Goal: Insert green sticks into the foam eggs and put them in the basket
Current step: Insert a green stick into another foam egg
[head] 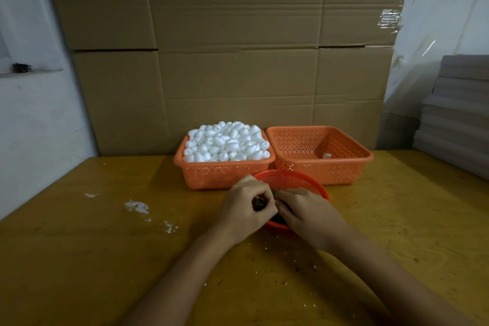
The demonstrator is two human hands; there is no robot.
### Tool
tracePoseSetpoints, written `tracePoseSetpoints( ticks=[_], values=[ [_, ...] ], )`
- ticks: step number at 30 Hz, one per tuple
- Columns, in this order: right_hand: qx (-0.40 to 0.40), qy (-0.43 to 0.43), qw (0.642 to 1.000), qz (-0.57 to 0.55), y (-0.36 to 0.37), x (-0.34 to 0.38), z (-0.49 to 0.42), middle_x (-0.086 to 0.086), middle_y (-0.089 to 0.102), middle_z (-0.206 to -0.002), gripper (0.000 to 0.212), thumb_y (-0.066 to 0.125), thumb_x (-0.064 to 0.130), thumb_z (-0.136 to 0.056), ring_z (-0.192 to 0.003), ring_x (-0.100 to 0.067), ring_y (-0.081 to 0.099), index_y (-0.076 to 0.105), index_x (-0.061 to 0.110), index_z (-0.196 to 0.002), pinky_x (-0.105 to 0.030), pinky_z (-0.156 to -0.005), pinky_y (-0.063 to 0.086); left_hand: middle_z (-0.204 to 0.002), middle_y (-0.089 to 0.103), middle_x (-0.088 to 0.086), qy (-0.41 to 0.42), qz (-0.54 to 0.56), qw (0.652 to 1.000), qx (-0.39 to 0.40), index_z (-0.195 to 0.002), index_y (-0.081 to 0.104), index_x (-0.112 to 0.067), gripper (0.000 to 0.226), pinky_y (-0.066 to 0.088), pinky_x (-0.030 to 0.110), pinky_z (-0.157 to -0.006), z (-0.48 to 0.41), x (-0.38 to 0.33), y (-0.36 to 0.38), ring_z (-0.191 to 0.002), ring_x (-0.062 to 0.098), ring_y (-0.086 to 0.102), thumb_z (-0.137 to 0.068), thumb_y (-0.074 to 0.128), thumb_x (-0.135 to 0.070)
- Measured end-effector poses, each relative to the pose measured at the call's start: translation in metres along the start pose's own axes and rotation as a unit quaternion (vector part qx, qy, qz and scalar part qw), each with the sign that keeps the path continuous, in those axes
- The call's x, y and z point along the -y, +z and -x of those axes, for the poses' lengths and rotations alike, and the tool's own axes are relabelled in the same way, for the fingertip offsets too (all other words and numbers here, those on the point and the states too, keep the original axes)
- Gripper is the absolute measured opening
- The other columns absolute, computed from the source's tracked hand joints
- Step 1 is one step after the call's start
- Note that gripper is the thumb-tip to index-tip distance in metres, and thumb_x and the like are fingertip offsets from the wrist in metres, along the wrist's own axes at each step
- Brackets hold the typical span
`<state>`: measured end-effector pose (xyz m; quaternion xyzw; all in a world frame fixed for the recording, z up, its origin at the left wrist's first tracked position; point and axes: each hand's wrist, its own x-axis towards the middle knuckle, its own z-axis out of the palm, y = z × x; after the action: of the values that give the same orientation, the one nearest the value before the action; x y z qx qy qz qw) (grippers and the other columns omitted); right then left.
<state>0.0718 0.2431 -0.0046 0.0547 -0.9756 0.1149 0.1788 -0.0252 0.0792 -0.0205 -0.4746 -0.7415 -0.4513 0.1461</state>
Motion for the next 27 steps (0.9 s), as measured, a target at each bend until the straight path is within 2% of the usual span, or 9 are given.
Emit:
tracePoseSetpoints(
  ticks=[4,7,9,12,14,16,19,22,27],
  values=[
    [0.018,0.002,1.000,0.013,-0.001,0.001,0.000,0.010,0.067,-0.107,0.034,0.037,0.040,-0.110,-0.101,-0.013,0.059,0.066,0.023,-0.112,-0.036,-0.087,0.050,-0.083,0.062,-0.008,0.021,-0.133,0.980,-0.144,-0.079,0.068,-0.016,0.021,0.036,0.020,-0.083,-0.015,0.001,-0.016,-0.093,0.015,0.052,-0.089,0.058,-0.032],
    [0.026,0.013,0.999,0.012,-0.001,-0.001,0.000,0.010,0.068,-0.111,0.035,0.035,0.042,-0.110,-0.104,-0.012,0.059,0.065,0.026,-0.113,-0.037,-0.087,0.050,-0.103,0.063,-0.004,-0.029,-0.230,0.950,-0.209,-0.102,0.072,-0.020,0.028,0.040,0.024,-0.088,-0.031,0.009,-0.038,-0.106,0.017,0.051,-0.089,0.051,-0.032],
    [0.027,0.017,0.999,0.014,0.000,-0.001,-0.001,0.010,0.069,-0.109,0.034,0.034,0.044,-0.109,-0.101,-0.012,0.058,0.064,0.027,-0.112,-0.037,-0.083,0.049,-0.118,0.063,-0.001,-0.081,-0.290,0.936,-0.183,-0.116,0.073,-0.024,0.032,0.045,0.035,-0.093,-0.041,0.018,-0.053,-0.117,0.021,0.053,-0.093,0.052,-0.031],
    [0.025,0.016,0.999,0.021,0.001,-0.001,-0.001,0.010,0.069,-0.107,0.035,0.034,0.045,-0.109,-0.099,-0.013,0.058,0.064,0.027,-0.111,-0.037,-0.082,0.049,-0.137,0.059,0.002,-0.150,-0.367,0.917,-0.042,-0.129,0.069,-0.029,0.034,0.043,0.042,-0.103,-0.051,0.037,-0.066,-0.128,0.025,0.050,-0.103,0.049,-0.038],
    [0.024,0.015,0.999,0.023,0.001,0.000,-0.001,0.010,0.069,-0.108,0.035,0.034,0.045,-0.109,-0.102,-0.013,0.058,0.063,0.027,-0.112,-0.038,-0.084,0.049,-0.140,0.058,0.002,-0.185,-0.377,0.906,0.044,-0.127,0.070,-0.030,0.038,0.044,0.044,-0.103,-0.053,0.046,-0.070,-0.129,0.025,0.050,-0.107,0.041,-0.044],
    [0.024,0.014,0.999,0.023,0.001,0.000,0.000,0.010,0.069,-0.110,0.035,0.033,0.045,-0.109,-0.102,-0.013,0.058,0.063,0.028,-0.113,-0.037,-0.084,0.049,-0.131,0.062,0.002,-0.192,-0.388,0.897,0.091,-0.117,0.072,-0.025,0.044,0.047,0.047,-0.098,-0.053,0.049,-0.071,-0.121,0.025,0.054,-0.109,0.034,-0.045],
    [0.021,0.012,0.999,0.021,0.001,0.000,0.000,0.009,0.069,-0.108,0.035,0.034,0.044,-0.109,-0.100,-0.013,0.058,0.064,0.026,-0.113,-0.035,-0.080,0.047,-0.115,0.067,0.003,-0.189,-0.385,0.899,0.085,-0.103,0.073,-0.019,0.046,0.048,0.050,-0.097,-0.054,0.047,-0.070,-0.115,0.026,0.056,-0.110,0.033,-0.041],
    [0.019,0.012,0.999,0.026,0.002,0.001,-0.001,0.009,0.069,-0.106,0.034,0.035,0.044,-0.109,-0.098,-0.013,0.057,0.064,0.026,-0.112,-0.034,-0.076,0.043,-0.117,0.069,0.006,-0.194,-0.360,0.911,0.059,-0.111,0.074,-0.014,0.046,0.048,0.051,-0.097,-0.057,0.047,-0.069,-0.116,0.029,0.059,-0.111,0.036,-0.039],
    [0.019,0.012,0.999,0.026,0.001,0.001,0.000,0.009,0.069,-0.105,0.034,0.034,0.044,-0.109,-0.098,-0.012,0.057,0.064,0.027,-0.114,-0.031,-0.074,0.040,-0.076,0.063,0.000,-0.178,-0.364,0.914,0.005,-0.082,0.071,-0.013,0.048,0.048,0.039,-0.070,-0.057,0.052,-0.063,-0.084,0.024,0.065,-0.110,0.042,-0.039]
  ],
)
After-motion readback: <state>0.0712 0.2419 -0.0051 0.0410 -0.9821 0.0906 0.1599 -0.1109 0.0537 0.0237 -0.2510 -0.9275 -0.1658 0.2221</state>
